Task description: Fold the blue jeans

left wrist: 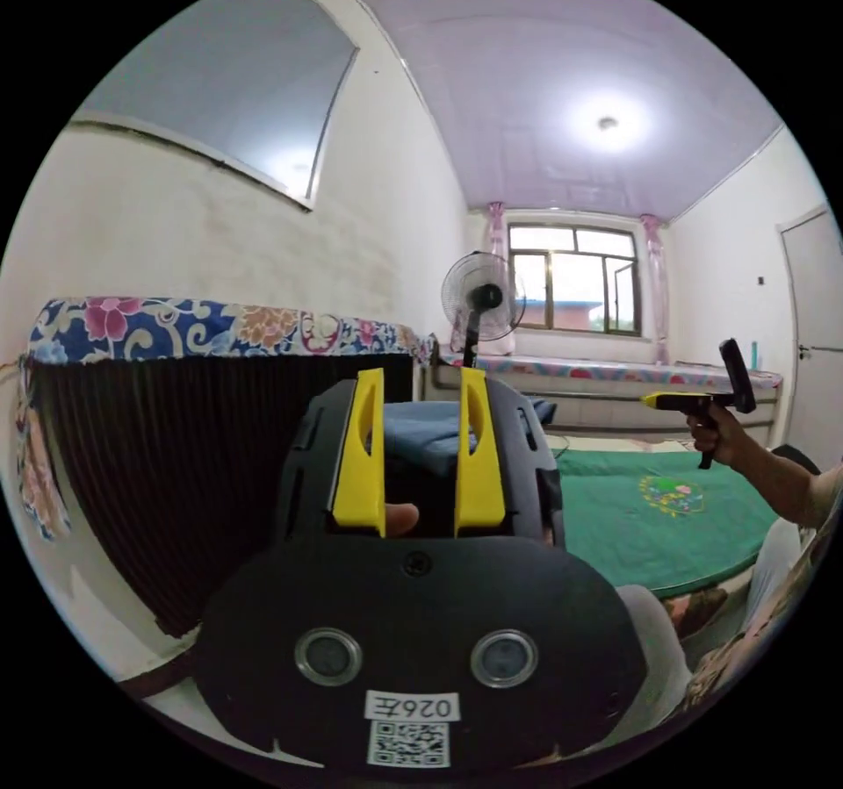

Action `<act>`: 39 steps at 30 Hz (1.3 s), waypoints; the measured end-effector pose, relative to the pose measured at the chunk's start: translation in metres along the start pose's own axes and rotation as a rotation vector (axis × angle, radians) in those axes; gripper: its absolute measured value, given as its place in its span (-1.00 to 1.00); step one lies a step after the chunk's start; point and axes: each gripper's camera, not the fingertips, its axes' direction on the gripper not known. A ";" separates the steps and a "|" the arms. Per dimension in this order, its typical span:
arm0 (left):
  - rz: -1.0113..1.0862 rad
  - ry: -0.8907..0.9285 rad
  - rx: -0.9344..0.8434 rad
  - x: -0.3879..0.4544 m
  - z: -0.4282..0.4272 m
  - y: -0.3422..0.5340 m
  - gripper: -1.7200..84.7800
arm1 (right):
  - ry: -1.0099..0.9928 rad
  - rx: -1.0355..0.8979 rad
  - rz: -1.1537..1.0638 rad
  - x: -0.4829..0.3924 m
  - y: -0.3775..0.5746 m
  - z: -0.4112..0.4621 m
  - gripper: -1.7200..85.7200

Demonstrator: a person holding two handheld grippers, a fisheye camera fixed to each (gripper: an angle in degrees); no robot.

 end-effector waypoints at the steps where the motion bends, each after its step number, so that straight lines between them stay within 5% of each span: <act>1: -0.002 -0.004 -0.023 -0.009 0.008 -0.006 -0.68 | -0.017 -0.031 0.001 -0.004 -0.016 0.033 -0.90; 6: -0.097 0.100 -0.439 -0.089 0.112 -0.034 -0.80 | -0.040 -0.119 0.089 -0.004 -0.070 0.154 -0.89; 10: -0.168 0.068 -0.536 -0.125 0.155 -0.033 -0.79 | -0.091 -0.184 0.160 0.000 -0.110 0.253 -0.86; 16: -0.343 0.348 -0.556 -0.166 0.205 -0.037 -0.41 | -0.194 -0.290 0.234 0.002 -0.151 0.377 -0.75; 23: -0.162 0.155 -0.824 -0.145 0.242 -0.059 -0.65 | -0.179 -0.481 0.269 -0.004 -0.160 0.477 -0.72; 26: -0.033 0.079 -0.805 -0.119 0.235 -0.073 -0.80 | -0.287 -0.519 0.328 0.002 -0.160 0.493 -0.77; 32: 0.080 -0.003 -0.762 -0.089 0.227 -0.088 -0.85 | -0.194 -0.490 0.231 -0.025 -0.165 0.490 -0.92; 39: -0.031 0.136 -0.381 -0.083 0.156 -0.124 -0.88 | 0.143 -0.269 -0.267 -0.149 -0.184 0.413 -0.97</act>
